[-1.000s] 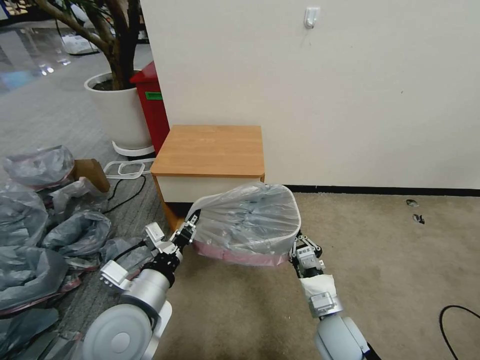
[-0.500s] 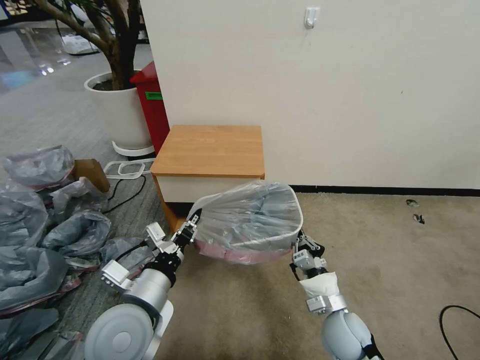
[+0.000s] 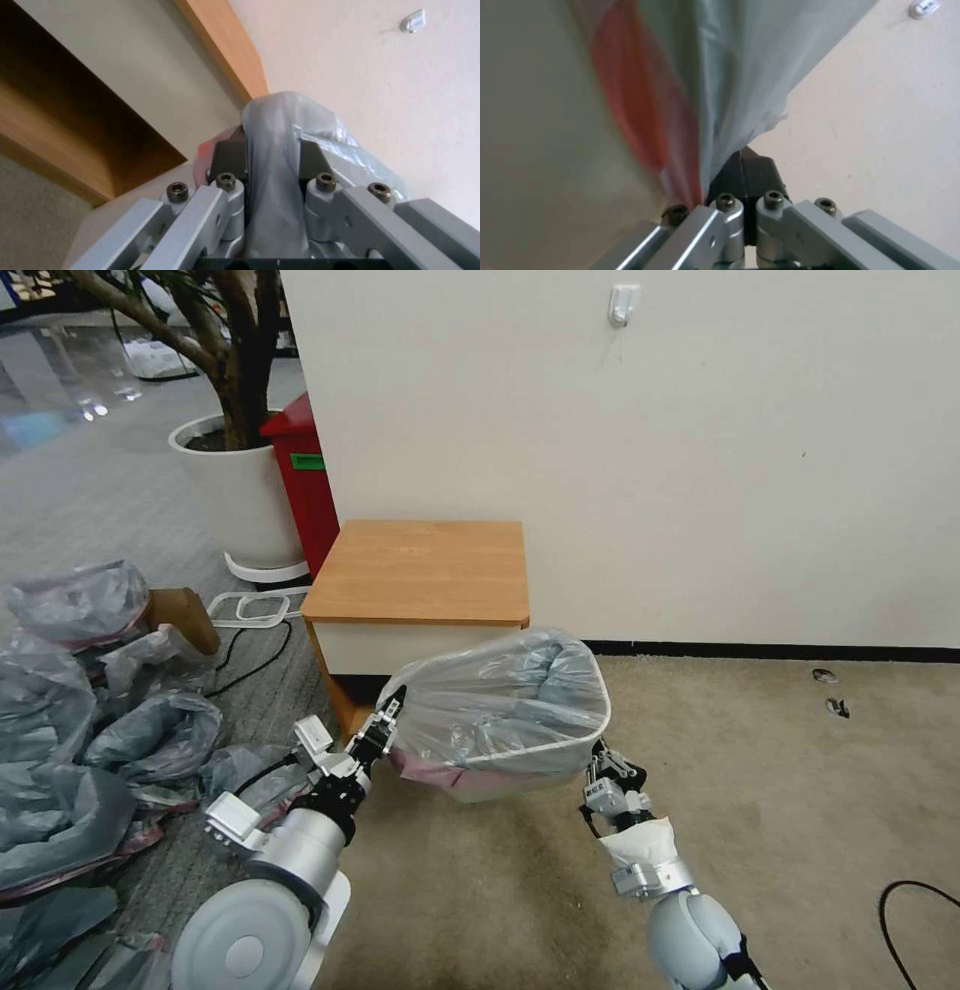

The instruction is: Pick up the garbage bag from the table and place it over the trash can.

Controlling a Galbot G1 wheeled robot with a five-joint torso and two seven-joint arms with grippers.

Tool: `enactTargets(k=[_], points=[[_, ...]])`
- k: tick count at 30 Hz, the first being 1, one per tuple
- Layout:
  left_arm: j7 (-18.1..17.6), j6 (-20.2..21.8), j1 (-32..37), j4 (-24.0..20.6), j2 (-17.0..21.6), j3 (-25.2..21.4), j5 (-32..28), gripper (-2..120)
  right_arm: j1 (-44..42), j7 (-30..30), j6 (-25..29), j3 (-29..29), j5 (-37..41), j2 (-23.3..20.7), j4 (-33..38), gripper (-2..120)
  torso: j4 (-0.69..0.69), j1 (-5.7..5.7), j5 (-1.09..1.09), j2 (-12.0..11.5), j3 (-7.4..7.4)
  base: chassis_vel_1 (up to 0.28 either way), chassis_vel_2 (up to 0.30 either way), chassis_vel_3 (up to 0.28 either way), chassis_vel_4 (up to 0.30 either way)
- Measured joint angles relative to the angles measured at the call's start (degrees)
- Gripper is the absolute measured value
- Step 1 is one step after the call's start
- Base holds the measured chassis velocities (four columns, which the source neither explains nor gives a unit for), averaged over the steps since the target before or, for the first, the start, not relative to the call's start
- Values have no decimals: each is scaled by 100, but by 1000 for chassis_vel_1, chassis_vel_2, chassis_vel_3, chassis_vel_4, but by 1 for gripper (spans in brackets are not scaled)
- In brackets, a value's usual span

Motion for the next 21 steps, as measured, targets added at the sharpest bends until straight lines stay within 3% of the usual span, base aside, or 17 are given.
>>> enactTargets(k=[21], points=[[-17,28,-99,34,-79,16,-48,12,157,-71,22,184,-352,-70,-607,0,0,1,-1,0,0,0,0,0,0]])
